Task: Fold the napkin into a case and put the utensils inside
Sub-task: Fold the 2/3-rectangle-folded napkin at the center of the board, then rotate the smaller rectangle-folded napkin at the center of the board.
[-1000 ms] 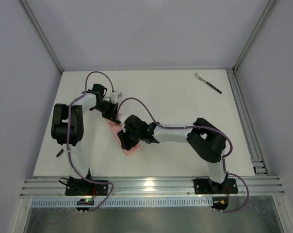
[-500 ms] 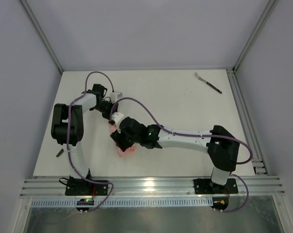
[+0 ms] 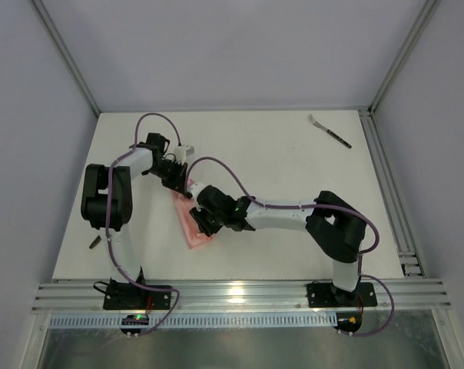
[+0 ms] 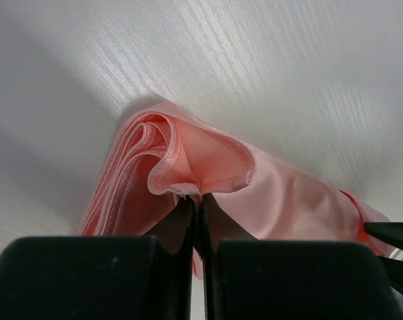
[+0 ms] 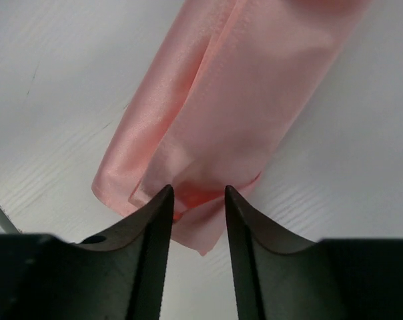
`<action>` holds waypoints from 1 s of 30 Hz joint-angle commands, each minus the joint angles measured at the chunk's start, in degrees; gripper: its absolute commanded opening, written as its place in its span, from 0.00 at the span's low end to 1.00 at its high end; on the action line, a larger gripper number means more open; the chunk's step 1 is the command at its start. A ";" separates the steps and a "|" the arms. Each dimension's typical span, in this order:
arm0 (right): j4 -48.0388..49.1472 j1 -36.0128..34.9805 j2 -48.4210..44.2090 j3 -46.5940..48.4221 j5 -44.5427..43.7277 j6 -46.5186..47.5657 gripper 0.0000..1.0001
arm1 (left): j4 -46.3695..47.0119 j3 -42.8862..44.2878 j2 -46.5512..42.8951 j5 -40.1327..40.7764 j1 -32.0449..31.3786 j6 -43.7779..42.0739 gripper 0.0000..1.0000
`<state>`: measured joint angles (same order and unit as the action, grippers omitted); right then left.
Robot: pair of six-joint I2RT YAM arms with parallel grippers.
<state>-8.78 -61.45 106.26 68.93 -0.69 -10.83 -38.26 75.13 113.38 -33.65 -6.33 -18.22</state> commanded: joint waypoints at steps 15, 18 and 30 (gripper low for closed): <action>0.25 -1.30 11.51 8.42 3.85 -7.87 0.20 | -1.11 0.45 -0.26 2.01 0.17 1.08 0.33; 0.16 -0.87 12.13 8.59 4.38 -10.61 0.18 | -1.73 2.03 -2.55 1.22 0.35 2.04 0.40; 7.36 -0.86 16.09 9.74 4.82 -25.63 0.18 | -6.30 -2.69 -12.04 3.05 8.07 -0.23 0.49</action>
<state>-2.74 -62.13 119.81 78.17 4.14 -31.42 -42.22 75.22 105.75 -32.40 -0.45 -16.88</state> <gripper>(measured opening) 0.184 0.484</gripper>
